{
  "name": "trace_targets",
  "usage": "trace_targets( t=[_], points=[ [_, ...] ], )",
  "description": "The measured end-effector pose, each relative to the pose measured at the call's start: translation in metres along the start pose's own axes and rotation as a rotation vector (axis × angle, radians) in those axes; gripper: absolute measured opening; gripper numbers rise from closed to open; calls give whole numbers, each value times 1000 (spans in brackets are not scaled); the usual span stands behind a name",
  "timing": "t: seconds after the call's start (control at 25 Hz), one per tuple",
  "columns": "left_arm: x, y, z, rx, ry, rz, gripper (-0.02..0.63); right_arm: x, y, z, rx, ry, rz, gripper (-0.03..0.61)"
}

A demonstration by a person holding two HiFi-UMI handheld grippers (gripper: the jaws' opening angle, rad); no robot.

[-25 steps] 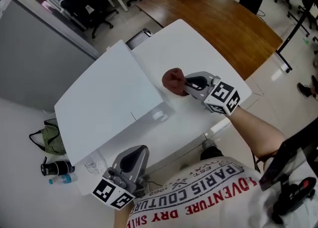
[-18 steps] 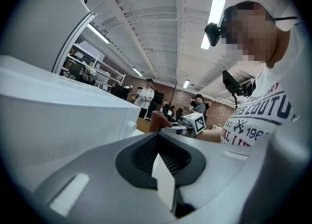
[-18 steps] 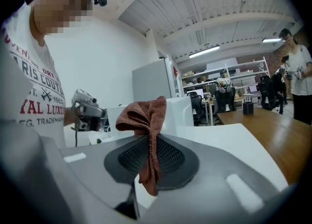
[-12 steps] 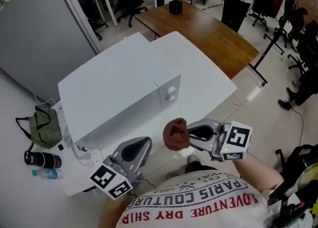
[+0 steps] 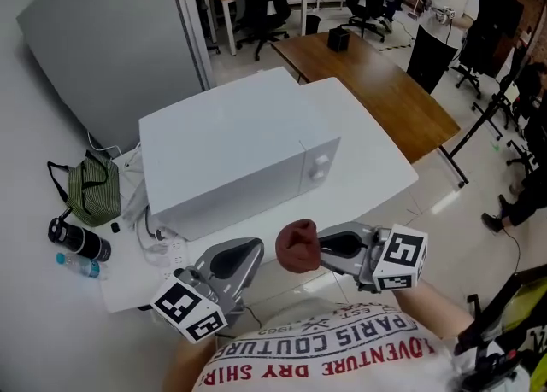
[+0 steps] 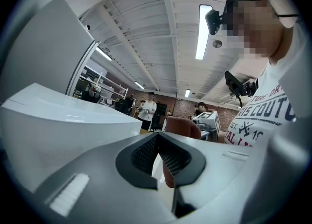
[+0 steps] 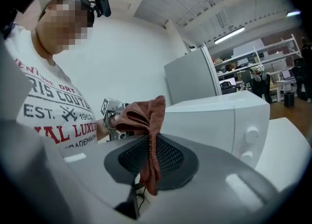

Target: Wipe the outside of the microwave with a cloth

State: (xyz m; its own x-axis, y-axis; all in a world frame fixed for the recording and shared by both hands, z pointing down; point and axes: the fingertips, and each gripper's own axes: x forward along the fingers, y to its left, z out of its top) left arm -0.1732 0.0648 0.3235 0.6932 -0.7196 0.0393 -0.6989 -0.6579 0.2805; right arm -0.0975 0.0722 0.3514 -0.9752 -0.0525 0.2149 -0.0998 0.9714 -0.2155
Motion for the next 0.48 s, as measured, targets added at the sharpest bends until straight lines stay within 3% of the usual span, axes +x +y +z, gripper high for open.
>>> trace_targets(
  t=[0.48],
  points=[
    [-23, -19, 0, 25, 10, 37, 2, 8, 18, 0, -5, -7, 37, 32]
  ],
)
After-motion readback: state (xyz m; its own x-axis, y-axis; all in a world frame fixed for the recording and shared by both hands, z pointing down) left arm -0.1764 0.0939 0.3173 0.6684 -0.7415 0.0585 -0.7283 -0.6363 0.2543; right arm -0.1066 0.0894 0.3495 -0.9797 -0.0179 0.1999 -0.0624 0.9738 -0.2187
